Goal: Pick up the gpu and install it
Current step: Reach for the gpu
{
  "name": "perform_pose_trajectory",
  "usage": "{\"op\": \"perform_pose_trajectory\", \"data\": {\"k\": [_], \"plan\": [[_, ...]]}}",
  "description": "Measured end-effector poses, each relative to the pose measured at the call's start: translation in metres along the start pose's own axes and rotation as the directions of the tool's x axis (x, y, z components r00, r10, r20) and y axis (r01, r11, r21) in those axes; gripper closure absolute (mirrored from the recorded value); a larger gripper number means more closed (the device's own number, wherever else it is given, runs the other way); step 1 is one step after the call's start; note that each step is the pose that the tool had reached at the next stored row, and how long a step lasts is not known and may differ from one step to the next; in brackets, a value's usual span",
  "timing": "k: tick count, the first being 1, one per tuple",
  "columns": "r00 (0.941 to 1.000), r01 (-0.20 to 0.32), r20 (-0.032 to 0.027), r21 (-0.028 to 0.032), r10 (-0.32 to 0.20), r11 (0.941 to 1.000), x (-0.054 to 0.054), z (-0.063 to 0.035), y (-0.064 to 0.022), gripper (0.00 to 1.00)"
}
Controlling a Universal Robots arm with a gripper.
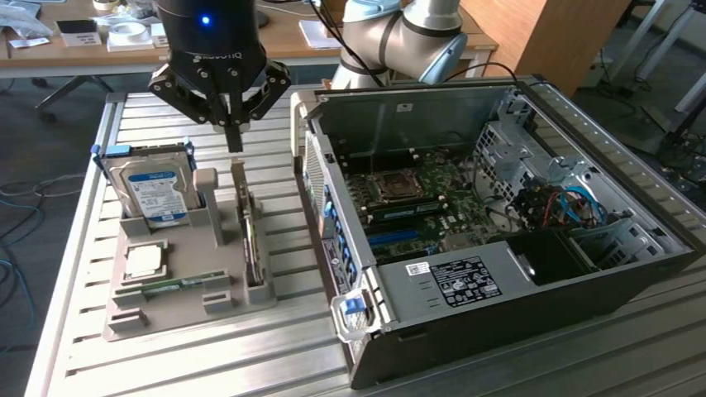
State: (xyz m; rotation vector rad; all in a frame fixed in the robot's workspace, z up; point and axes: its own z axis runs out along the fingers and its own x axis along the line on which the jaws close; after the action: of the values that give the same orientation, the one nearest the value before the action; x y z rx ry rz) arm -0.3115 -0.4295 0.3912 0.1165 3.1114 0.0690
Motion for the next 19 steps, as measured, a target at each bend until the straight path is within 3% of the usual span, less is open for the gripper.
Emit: {"op": "perform_pose_trajectory", "data": {"k": [9,19], "plan": [[1.0,0.0,-0.0001,0.0001,0.0,1.0,0.0,-0.0005,-0.0107,0.89],[1.0,0.0,0.0,0.0,0.0,1.0,0.005,-0.0006,-0.0143,0.89]]}}
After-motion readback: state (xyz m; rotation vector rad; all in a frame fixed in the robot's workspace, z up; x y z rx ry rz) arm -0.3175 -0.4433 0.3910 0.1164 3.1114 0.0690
